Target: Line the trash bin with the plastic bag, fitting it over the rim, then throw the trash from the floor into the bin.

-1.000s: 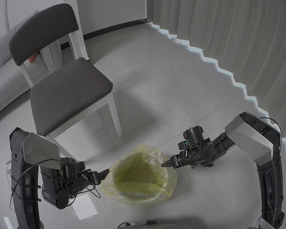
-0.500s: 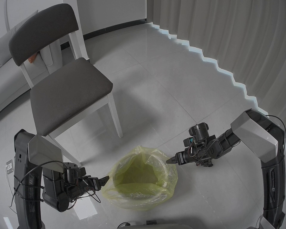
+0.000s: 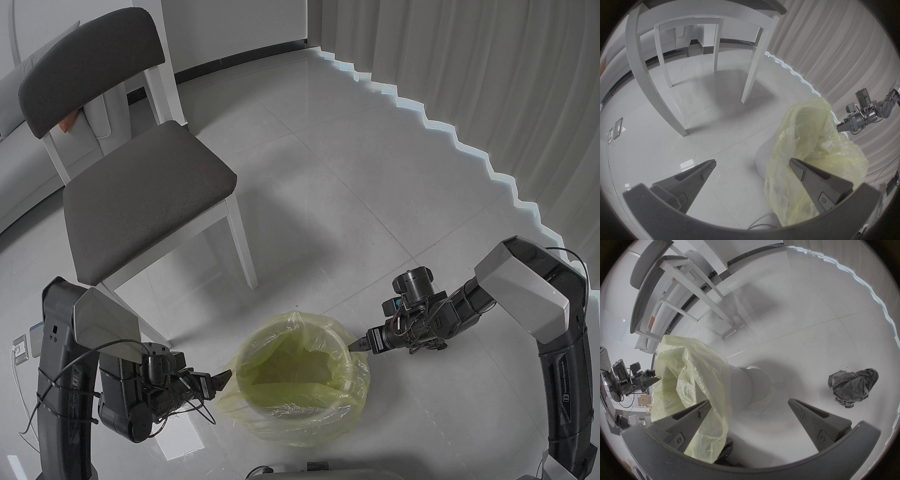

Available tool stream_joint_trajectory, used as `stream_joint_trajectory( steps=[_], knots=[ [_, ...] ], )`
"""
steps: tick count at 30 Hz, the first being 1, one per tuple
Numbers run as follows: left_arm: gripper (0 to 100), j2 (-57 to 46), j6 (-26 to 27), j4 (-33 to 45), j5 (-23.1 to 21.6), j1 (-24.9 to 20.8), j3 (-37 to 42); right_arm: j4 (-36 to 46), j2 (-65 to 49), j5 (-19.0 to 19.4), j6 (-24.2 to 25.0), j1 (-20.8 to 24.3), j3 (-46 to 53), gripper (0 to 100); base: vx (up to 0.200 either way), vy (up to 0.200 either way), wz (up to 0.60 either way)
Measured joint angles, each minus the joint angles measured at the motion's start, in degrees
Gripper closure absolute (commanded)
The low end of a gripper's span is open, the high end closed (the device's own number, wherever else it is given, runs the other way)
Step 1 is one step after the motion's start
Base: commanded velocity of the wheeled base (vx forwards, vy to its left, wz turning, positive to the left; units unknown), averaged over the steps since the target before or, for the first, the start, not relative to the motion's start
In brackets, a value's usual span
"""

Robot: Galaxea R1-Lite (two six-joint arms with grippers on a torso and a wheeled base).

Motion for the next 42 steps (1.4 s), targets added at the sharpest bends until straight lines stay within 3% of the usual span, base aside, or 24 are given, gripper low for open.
stream_joint_trajectory(
  steps=[13, 29, 42],
  knots=[
    [0, 0.59, -0.85, -0.02, -1.66, 0.33, -1.06, 0.11, 1.45, 0.04, 0.0, 0.24, -0.35, 0, 0.0, 0.0, 0.0],
    [0, -7.34, -0.91, 0.0, -3.04, 2.15, 2.11, -0.78, -12.82, 0.0, -1.04, -2.26, 12.21, 0, 0.0, 0.0, 0.0],
    [0, -9.45, -1.05, -0.02, -3.01, 2.36, 3.91, -10.08, -17.35, -2.88, -1.21, 8.87, 24.64, 0, 0.0, 0.0, 0.0]
  ],
)
